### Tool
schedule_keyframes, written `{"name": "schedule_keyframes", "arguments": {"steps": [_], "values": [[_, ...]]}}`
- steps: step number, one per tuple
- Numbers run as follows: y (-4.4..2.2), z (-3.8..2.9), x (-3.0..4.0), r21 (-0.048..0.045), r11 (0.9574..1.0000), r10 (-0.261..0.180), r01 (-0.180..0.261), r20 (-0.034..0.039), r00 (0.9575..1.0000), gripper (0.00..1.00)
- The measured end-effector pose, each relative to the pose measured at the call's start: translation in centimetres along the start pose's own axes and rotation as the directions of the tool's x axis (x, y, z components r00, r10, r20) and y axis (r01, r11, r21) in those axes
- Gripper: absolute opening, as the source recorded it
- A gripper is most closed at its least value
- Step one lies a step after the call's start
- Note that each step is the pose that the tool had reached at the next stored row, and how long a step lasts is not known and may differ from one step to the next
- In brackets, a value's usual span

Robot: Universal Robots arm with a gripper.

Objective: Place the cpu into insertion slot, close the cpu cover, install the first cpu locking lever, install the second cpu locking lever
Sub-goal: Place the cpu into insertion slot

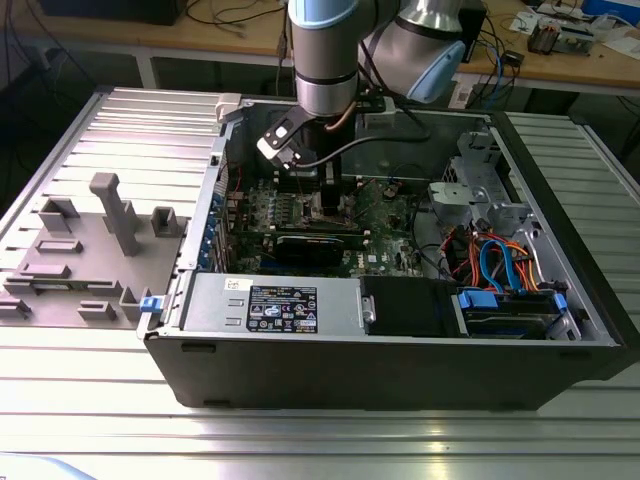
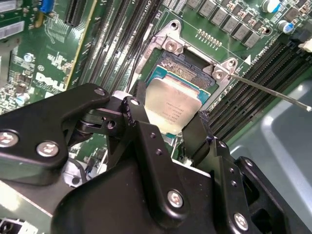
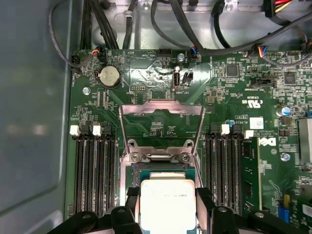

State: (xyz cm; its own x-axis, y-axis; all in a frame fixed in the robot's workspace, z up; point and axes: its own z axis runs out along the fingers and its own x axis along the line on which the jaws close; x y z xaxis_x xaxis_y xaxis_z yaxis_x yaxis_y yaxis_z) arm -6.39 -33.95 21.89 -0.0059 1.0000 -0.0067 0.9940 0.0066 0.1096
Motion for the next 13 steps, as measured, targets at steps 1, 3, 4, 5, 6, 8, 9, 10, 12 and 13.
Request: {"name": "schedule_keyframes", "arguments": {"steps": [1,3,4,5,6,8,9,10,12,13], "values": [[-0.02,0.16,0.03,-0.0001,1.0,0.0,0.0,0.0,1.0,0.54],[-0.05,0.5,0.07,0.0,1.0,0.004,-0.004,0.0004,1.0,0.54],[-0.08,0.72,0.09,-0.0002,1.0,0.005,-0.005,0.0005,1.0,0.54],[-0.11,0.93,0.11,-0.0002,1.0,0.007,-0.007,0.0008,1.0,0.54],[-0.12,1.09,0.14,-0.0002,1.0,0.008,-0.008,0.0009,1.0,0.54],[-0.16,1.27,0.22,-0.0002,1.0,0.009,-0.009,0.0011,1.0,0.54],[-0.17,1.31,0.27,-0.0003,1.0,0.009,-0.009,0.001,1.0,0.54],[-0.19,1.4,0.39,-0.0003,1.0,0.009,-0.009,0.0009,1.0,0.54],[-0.22,1.56,0.52,-0.0002,1.0,0.009,-0.009,0.001,1.0,0.54],[-0.24,1.6,0.54,-0.0002,1.0,0.009,-0.009,0.001,1.0,0.54]]}}
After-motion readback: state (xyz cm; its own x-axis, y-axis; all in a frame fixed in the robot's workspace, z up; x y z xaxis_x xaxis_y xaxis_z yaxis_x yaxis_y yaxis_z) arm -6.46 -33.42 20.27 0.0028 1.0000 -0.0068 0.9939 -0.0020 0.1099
